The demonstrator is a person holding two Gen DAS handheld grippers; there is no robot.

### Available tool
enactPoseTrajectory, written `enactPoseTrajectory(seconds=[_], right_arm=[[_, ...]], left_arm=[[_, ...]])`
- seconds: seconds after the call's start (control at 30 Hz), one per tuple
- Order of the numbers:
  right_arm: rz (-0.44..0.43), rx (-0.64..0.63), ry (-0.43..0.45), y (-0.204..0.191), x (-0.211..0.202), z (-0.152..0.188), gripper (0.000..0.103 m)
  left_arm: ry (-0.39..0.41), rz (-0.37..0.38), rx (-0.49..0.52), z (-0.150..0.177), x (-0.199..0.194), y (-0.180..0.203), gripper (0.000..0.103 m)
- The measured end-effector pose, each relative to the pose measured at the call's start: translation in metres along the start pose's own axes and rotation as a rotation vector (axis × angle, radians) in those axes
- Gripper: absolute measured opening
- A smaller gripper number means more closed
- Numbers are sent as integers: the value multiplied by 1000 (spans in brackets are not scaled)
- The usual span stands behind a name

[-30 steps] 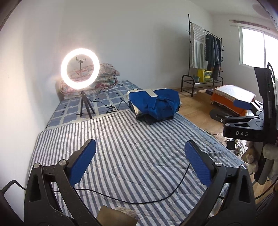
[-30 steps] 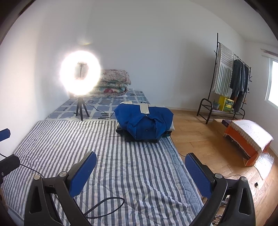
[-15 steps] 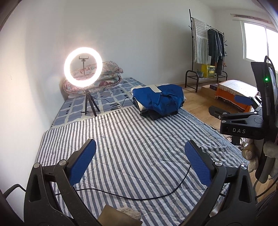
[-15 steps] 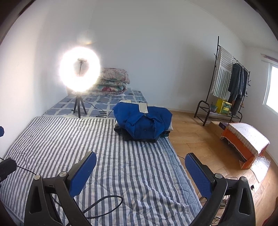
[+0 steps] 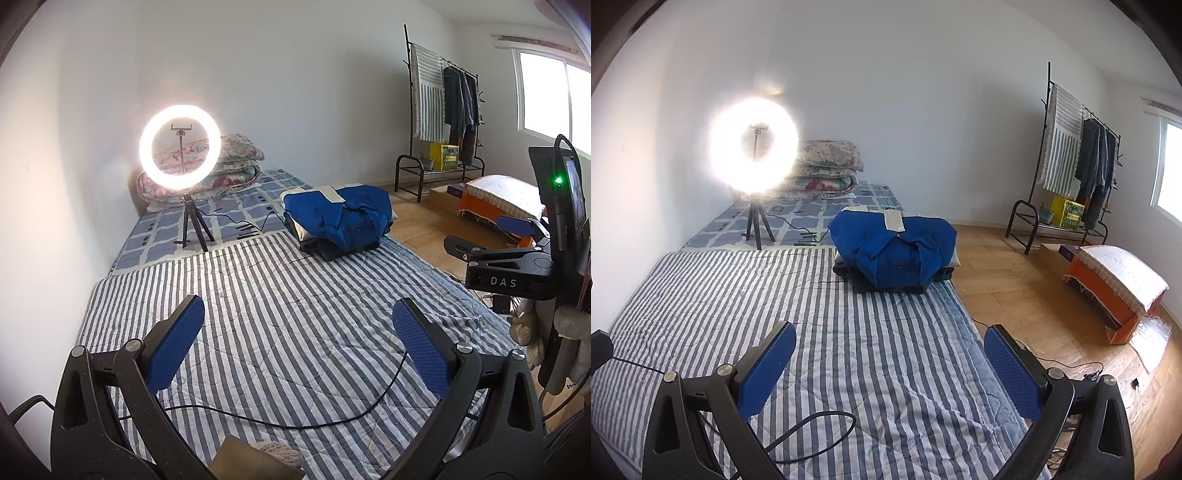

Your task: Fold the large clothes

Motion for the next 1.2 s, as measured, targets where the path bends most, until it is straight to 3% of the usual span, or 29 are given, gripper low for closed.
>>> enactPoseTrajectory(seconds=[1.2], right_arm=[[-4,30,-17,12,4,4,103]], left_arm=[[11,4,10,-7,-1,6,103]])
Point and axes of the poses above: each gripper's, at about its wrist camera, not at the fingertips, and x roughly the way its jaws point, y to its right, z to its underside, the point moved 4 cm from there along x, roughly the way its jaws point, and after that the axes turned 2 degrees about -y, right-handed, at the moved point
